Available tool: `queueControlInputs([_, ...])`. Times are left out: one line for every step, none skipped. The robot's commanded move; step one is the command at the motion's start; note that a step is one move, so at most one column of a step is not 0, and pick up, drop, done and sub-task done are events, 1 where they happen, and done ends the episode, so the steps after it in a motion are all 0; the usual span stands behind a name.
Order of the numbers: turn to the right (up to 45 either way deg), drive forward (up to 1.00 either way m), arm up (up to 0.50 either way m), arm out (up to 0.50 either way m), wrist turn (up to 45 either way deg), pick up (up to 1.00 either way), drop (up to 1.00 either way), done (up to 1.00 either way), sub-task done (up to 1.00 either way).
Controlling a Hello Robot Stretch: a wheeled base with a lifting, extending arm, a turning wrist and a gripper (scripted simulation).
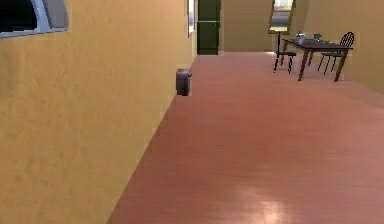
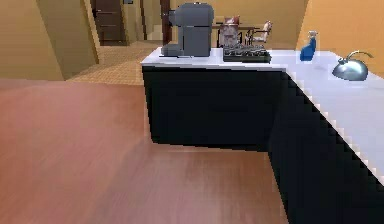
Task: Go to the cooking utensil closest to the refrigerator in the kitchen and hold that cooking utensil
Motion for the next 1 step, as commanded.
queueControlInputs([6.0, 0.0, 0.0, 0.0, 0.0, 0.0, 0.0, 0.0, 0.0])
